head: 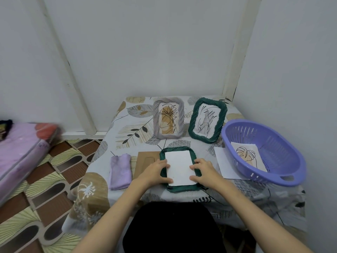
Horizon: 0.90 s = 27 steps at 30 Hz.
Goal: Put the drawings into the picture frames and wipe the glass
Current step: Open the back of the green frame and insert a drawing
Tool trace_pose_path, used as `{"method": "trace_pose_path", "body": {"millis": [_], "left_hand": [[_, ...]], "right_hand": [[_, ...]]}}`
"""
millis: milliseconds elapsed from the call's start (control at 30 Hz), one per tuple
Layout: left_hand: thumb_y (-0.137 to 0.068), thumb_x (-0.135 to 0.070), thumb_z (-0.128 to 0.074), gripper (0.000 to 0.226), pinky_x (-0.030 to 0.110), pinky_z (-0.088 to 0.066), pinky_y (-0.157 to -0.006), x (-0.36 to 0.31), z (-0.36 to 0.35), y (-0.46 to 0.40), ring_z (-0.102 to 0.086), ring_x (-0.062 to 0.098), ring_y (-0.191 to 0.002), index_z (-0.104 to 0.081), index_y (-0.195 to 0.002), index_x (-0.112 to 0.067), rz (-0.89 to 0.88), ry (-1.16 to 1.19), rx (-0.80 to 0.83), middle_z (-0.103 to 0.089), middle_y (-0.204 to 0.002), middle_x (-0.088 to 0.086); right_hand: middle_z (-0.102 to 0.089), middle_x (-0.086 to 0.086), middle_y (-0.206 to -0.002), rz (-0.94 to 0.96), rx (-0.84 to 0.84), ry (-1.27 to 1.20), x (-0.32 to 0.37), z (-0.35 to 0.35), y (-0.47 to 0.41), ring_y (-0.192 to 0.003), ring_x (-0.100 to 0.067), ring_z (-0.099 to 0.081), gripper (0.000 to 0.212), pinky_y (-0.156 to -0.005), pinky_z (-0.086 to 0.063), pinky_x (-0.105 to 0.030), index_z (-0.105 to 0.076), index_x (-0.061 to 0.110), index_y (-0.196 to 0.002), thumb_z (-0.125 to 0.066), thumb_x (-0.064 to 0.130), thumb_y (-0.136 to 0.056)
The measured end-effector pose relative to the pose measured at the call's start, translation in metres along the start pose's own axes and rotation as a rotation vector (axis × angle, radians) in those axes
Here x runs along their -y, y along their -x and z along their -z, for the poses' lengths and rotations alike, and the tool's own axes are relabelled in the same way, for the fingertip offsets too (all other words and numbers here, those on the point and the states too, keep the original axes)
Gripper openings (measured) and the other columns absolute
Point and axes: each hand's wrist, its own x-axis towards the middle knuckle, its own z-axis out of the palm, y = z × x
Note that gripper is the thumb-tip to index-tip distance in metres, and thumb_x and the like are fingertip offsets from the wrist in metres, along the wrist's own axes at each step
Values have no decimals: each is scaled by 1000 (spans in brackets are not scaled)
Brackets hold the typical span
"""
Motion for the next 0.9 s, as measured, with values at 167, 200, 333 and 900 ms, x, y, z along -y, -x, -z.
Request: {"method": "trace_pose_path", "body": {"millis": [167,200,333,900], "left_hand": [[-79,-38,-68,69,41,-16,-117,3,-1,-4,-15,22,-144,-40,-137,-13,18,-69,26,-25,-154,4],[-79,-38,-68,69,42,-16,-117,4,-1,-4,-14,22,-144,-40,-137,-14,18,-72,28,-25,-154,4],[-80,-38,-67,68,43,-15,-118,10,-5,-6,-11,23,-145,-39,-137,-15,18,-40,23,-22,-155,3],[-73,-32,-71,54,38,-32,-106,36,-23,1,-41,35,-118,-57,-98,13,367,90,-642,-48,-120,25]], "right_hand": [[-28,-1,-149,17,-37,19,5,0,-1,-131,-28,-26,54,-108,-28,-44,-40,24,-137,-54,41,-88],[-25,1,-151,23,-27,27,5,0,-1,-131,-28,-25,54,-108,-27,-44,-38,27,-138,-53,43,-88],[-22,4,-153,33,15,125,6,-3,-3,-129,-28,-26,51,-105,-28,-42,-40,33,-137,-50,46,-89],[-21,6,-154,45,9,167,2,-6,-2,-127,-26,-28,52,-103,-29,-40,-37,34,-138,-48,48,-89]]}}
